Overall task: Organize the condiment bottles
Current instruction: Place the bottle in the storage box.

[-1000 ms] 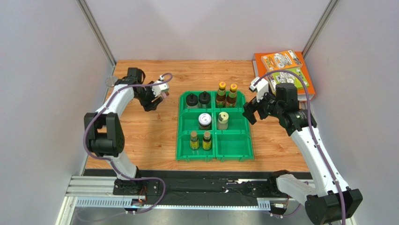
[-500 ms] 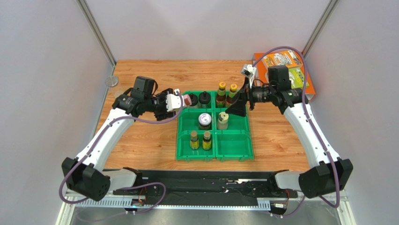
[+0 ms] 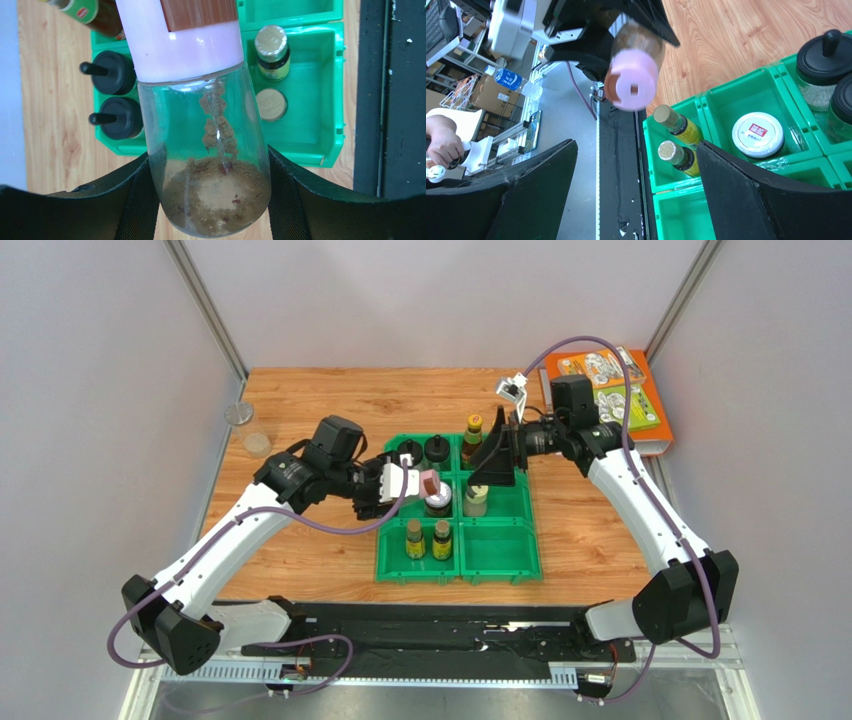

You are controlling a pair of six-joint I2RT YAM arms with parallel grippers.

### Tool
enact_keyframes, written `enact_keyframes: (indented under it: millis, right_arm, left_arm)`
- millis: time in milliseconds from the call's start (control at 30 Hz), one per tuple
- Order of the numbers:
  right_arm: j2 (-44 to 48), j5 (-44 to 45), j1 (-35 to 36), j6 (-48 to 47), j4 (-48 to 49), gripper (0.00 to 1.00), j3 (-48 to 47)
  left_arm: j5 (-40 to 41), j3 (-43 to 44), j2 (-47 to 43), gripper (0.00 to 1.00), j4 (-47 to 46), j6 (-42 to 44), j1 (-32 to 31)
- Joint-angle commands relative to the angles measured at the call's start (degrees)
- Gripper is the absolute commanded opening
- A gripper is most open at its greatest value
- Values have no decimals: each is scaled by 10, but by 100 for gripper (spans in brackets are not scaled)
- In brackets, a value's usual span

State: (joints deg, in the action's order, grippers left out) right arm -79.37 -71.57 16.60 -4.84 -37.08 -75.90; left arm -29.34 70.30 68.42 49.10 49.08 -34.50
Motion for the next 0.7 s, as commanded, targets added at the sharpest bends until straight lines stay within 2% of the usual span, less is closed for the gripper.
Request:
enact_keyframes:
  millis: [0,233,667]
  right_arm:
    - [10,11,19,59,80,96,6]
    - [-8,54,43,63,92,96,18]
    - [1,62,75,55,99,96,44]
  left_arm:
    - [18,30,15,0,6,-27,-41]
    - [38,59,39,0,3,-50,-82]
    - [60,82,75,0,-5,-57,-100]
